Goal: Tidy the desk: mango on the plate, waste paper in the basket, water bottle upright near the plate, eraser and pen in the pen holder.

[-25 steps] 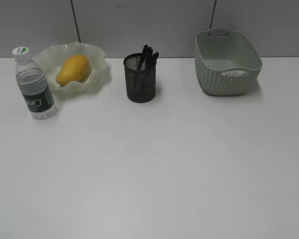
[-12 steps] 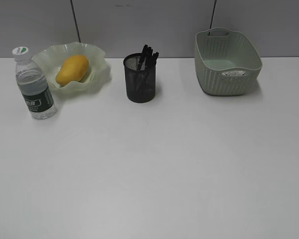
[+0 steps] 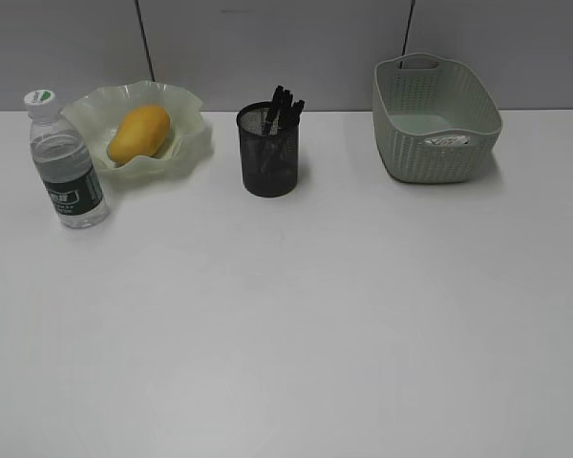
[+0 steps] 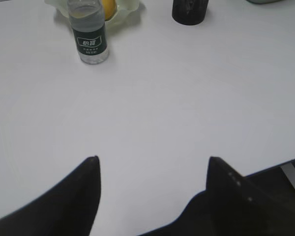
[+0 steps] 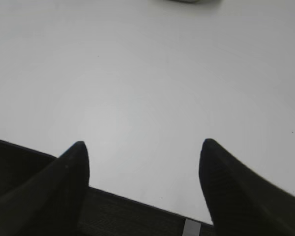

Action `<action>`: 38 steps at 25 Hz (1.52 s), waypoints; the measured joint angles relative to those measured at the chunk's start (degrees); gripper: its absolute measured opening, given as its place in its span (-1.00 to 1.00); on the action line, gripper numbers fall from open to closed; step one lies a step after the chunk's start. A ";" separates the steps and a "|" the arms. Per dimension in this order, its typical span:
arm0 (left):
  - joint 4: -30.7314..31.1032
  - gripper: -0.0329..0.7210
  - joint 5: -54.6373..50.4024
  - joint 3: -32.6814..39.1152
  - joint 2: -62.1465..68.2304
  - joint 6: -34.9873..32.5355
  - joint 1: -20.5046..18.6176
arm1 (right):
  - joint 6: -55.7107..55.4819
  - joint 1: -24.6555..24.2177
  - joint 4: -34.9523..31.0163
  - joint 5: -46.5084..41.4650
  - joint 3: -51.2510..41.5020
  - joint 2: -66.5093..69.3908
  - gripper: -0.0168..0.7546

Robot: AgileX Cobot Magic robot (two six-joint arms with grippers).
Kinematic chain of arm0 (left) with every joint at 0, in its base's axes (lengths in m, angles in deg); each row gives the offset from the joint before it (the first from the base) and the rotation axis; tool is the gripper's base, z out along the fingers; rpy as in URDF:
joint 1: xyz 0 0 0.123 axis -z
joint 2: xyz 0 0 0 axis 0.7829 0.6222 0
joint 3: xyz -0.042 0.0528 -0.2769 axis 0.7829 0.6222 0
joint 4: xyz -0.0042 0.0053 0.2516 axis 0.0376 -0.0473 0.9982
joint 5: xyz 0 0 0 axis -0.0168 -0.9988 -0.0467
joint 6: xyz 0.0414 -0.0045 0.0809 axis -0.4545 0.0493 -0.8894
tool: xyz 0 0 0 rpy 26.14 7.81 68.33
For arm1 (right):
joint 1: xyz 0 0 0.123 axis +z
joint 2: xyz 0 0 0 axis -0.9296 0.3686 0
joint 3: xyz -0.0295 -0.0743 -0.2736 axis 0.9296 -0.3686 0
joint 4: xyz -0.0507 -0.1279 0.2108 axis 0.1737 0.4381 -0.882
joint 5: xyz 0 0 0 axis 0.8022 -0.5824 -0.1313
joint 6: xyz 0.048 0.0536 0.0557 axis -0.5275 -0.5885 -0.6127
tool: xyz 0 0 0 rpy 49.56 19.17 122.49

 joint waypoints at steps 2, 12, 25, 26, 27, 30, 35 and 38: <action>-0.01 0.45 0.05 0.00 0.00 0.00 0.00 | 0.00 0.00 0.00 0.02 0.00 0.00 0.48; -0.01 0.39 0.28 0.15 0.00 -0.11 -0.06 | 0.00 0.00 0.00 0.13 0.00 0.00 0.48; -0.06 0.11 0.32 0.15 -3.37 -0.13 -11.51 | 0.00 -7.95 -0.06 0.13 0.00 -0.19 0.48; -0.06 0.09 0.32 0.15 -4.18 -0.13 -12.71 | 0.00 -9.26 -0.06 0.13 0.00 -0.48 0.48; -0.06 0.08 0.33 0.15 -4.97 -0.13 -13.76 | 0.00 -10.45 -0.11 0.13 0.00 -0.93 0.48; -0.06 0.02 0.33 0.15 -6.03 -0.13 -15.57 | 0.00 -12.91 -0.11 0.13 0.00 -3.78 0.48; -0.06 -0.05 0.33 0.15 -6.15 -0.13 -15.89 | 0.00 -13.88 -0.25 0.13 -0.02 -8.40 0.48; -0.12 -0.06 0.33 0.15 -6.15 -0.13 -15.95 | 0.00 -13.92 -0.30 0.15 -0.02 -8.65 0.48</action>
